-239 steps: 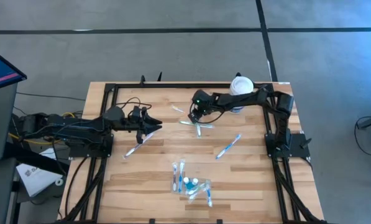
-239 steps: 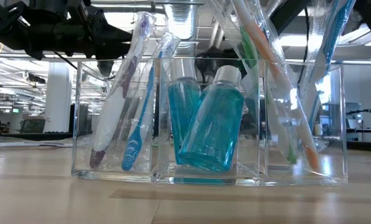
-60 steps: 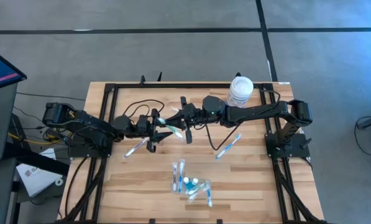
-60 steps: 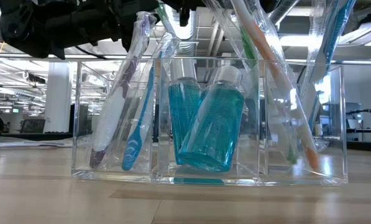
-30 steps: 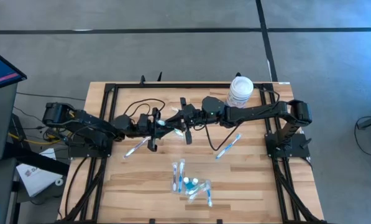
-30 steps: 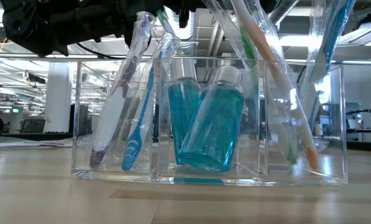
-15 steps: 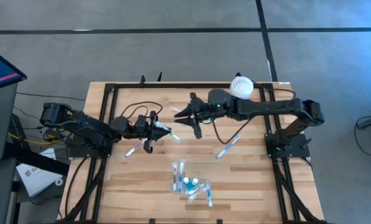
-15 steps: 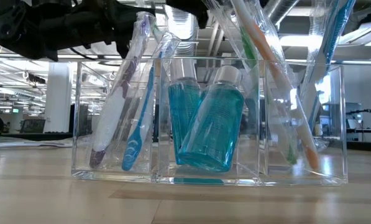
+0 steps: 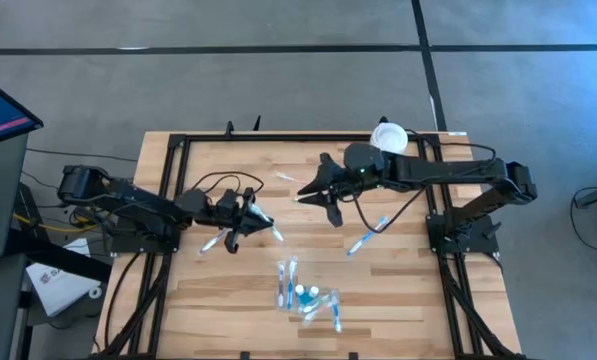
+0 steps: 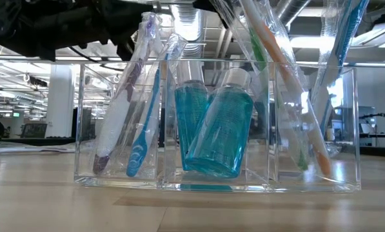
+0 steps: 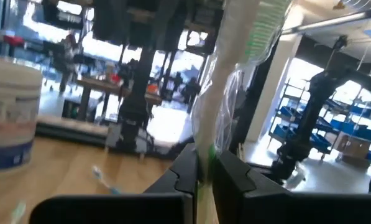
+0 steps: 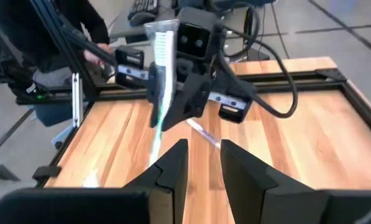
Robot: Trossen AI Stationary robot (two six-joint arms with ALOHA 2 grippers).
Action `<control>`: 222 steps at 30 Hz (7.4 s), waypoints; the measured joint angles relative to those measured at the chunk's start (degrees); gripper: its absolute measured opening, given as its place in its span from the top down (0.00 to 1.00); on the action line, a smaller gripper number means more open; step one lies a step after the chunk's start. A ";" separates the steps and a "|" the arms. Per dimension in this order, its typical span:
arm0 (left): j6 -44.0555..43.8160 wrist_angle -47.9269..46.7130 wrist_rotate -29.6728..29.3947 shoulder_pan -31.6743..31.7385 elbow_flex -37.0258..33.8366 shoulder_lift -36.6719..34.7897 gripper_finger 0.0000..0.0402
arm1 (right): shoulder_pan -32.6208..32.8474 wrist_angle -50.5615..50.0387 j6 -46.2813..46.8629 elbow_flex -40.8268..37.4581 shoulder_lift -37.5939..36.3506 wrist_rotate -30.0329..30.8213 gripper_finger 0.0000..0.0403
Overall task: Pick & Place toothbrushing station
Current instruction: Put the green toothbrush into the transparent organizer, then put the purple toothbrush into the transparent organizer
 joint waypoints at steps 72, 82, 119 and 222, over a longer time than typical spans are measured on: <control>4.81 -5.37 -11.20 -26.90 13.33 24.77 0.96 | -0.57 0.55 0.11 0.00 -0.05 0.00 0.79; 5.36 -8.42 -13.29 -26.94 13.31 24.77 0.96 | -0.55 0.55 0.11 0.00 -0.04 -0.02 0.79; 5.63 -5.06 -15.05 -27.97 13.50 30.92 0.83 | -0.47 0.33 0.12 0.00 -0.02 -0.02 0.79; -19.31 -80.83 -28.45 -0.91 1.36 -11.29 0.53 | -0.50 -0.32 0.13 -0.04 0.67 -0.04 0.79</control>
